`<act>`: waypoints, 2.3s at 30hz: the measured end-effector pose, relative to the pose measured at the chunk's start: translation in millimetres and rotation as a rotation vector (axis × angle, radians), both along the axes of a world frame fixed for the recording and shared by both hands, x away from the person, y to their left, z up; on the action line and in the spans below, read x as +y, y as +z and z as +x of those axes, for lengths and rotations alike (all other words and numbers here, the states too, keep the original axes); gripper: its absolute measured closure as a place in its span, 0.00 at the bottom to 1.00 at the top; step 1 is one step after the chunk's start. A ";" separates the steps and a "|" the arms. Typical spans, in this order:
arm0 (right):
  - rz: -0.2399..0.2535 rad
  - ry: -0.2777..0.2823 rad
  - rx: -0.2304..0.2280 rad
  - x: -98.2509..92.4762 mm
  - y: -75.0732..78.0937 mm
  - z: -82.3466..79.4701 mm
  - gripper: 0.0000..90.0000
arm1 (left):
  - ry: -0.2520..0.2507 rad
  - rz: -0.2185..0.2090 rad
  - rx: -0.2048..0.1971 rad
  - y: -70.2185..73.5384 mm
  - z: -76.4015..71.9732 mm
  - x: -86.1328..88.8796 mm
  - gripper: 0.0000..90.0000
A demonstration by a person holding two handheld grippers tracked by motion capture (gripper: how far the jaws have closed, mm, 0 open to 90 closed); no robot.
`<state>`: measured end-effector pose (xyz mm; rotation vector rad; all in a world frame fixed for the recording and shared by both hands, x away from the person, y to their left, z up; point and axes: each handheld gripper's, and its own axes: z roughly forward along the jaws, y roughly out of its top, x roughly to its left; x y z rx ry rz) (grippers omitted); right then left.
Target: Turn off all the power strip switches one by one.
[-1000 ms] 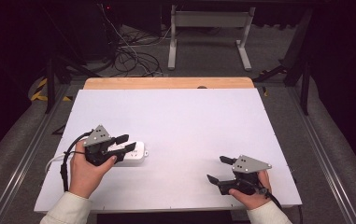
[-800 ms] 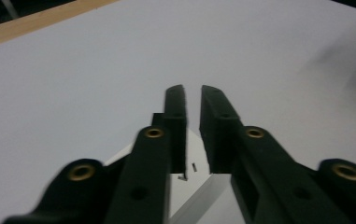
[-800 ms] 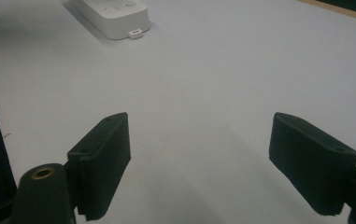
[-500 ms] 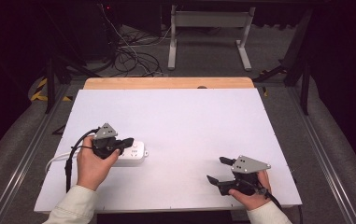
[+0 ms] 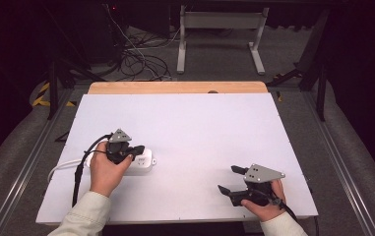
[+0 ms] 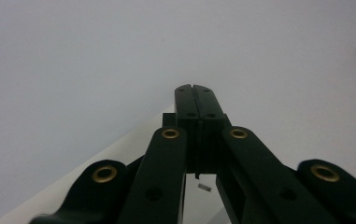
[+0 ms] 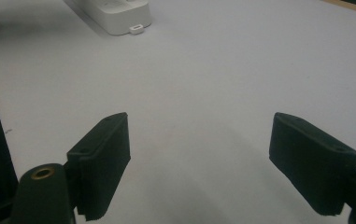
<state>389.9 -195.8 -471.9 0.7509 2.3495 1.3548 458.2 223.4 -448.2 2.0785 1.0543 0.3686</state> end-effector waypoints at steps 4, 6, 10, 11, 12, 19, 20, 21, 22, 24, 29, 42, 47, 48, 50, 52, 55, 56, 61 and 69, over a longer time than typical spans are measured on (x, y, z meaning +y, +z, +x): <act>0.002 0.001 0.002 0.1 -0.3 0.0 0.23 | 0.000 0.027 0.010 -4.5 3.5 -1.3 1.00; 0.001 0.002 0.000 -0.1 -0.5 0.3 0.23 | 0.005 0.026 0.014 -5.6 3.8 -2.2 1.00; 0.001 0.002 0.002 0.0 -0.7 0.4 0.23 | 0.005 0.039 0.018 -7.7 5.5 -3.2 1.00; 0.001 0.003 0.003 -0.1 -0.8 0.5 0.23 | 0.004 0.049 0.014 -8.1 6.0 -3.2 1.00; 0.001 0.003 0.003 -0.1 -0.8 0.5 0.23 | 0.001 0.053 0.015 -8.8 6.5 -3.3 1.00; 0.002 0.003 0.004 -0.5 -0.6 0.4 0.23 | 0.004 0.059 0.008 -11.4 6.3 -3.8 1.00; -0.001 0.004 0.003 -0.4 -0.6 0.3 0.23 | 0.005 0.059 0.005 -12.2 6.1 -4.1 1.00; 0.000 0.004 0.004 -0.2 -0.5 0.1 0.23 | 0.005 0.059 0.005 -12.2 6.1 -4.1 1.00; -0.001 0.004 0.004 -0.2 -0.5 0.0 0.23 | 0.003 0.069 0.000 -12.4 6.8 -3.4 1.00; 0.000 0.004 0.004 -0.3 -0.6 0.1 0.23 | 0.005 0.077 -0.004 -12.8 6.8 -3.7 1.00; -0.005 0.005 0.005 0.1 -0.7 -0.1 0.23 | 0.006 0.075 -0.015 -14.0 6.9 -3.4 1.00; -0.006 0.009 0.007 0.5 -1.0 -0.2 0.23 | 0.000 0.089 -0.014 -13.8 5.1 -5.2 1.00; -0.008 0.009 0.008 0.9 -1.3 -0.1 0.23 | 0.003 0.107 -0.030 -13.6 4.9 -5.4 1.00; -0.008 0.009 0.009 1.0 -1.3 -0.2 0.23 | 0.002 0.096 -0.022 -14.1 4.1 -7.0 1.00; -0.011 0.009 0.008 1.1 -1.3 -0.3 0.23 | -0.003 0.114 -0.034 -14.1 3.4 -8.5 1.00; -0.009 0.010 0.009 1.2 -1.5 -0.3 0.23 | 0.000 0.118 -0.036 -14.0 3.4 -8.1 1.00; -0.010 0.009 0.010 1.5 -1.7 -0.4 0.23 | -0.002 0.121 -0.040 -14.6 2.8 -9.2 1.00; -0.010 0.010 0.010 1.6 -1.8 -0.3 0.23 | -0.002 0.121 -0.040 -14.6 2.8 -9.2 1.00; -0.013 0.009 0.014 1.4 -2.2 -0.3 0.22 | 0.001 0.141 -0.046 -15.3 1.9 -12.1 1.00; -0.007 0.008 0.008 0.1 -1.1 -0.7 0.22 | 0.026 0.066 -0.068 -7.0 3.9 2.6 1.00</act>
